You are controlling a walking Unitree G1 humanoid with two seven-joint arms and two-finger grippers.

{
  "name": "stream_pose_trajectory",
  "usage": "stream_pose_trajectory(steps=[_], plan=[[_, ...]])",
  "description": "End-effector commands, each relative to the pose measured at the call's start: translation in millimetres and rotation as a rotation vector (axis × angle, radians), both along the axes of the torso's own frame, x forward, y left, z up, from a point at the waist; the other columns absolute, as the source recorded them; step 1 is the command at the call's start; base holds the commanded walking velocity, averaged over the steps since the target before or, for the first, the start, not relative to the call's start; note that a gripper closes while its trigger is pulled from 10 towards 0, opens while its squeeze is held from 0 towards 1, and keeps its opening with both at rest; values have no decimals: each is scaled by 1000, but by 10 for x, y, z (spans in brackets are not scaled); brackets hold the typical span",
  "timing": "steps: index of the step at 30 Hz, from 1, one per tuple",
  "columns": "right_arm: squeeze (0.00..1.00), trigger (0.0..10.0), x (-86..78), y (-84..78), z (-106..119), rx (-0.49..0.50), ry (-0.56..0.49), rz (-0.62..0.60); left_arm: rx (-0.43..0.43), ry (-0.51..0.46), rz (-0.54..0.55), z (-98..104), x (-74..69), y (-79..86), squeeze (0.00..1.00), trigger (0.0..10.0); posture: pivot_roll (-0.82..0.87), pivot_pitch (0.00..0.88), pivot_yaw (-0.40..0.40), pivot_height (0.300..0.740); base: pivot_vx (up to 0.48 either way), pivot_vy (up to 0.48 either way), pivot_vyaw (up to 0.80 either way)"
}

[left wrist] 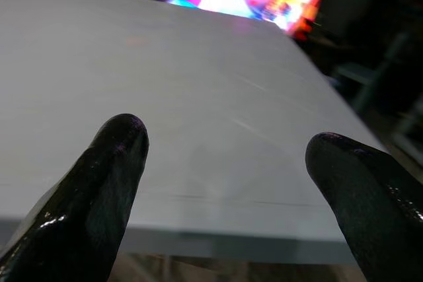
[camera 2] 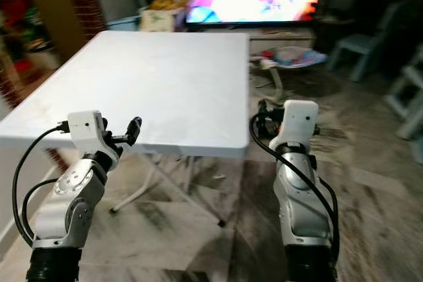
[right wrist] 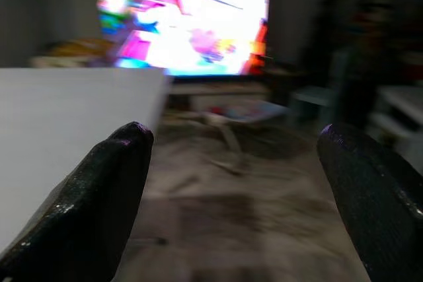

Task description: Hang keys on a hook

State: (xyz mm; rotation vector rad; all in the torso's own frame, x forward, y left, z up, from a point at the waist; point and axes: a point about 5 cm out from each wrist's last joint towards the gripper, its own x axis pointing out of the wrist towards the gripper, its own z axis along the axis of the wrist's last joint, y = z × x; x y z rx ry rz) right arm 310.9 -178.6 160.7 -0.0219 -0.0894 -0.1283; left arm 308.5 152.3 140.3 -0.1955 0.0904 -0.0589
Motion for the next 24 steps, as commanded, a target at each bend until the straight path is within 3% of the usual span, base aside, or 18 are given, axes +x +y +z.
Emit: stream_pose_trajectory(steps=[1, 24], plan=[[0, 10000, -4, 30, 47, 4, -13, 10, 10, -5, 8, 49, 21, 14, 0, 10000, -19, 0, 36, 740, 0, 0, -800], [0, 10000, 4, 32, 47, 15, -5, 12, 17, 37, 84, 29, 65, 118, 0, 10000, -20, 0, 37, 740, 0, 0, -800]])
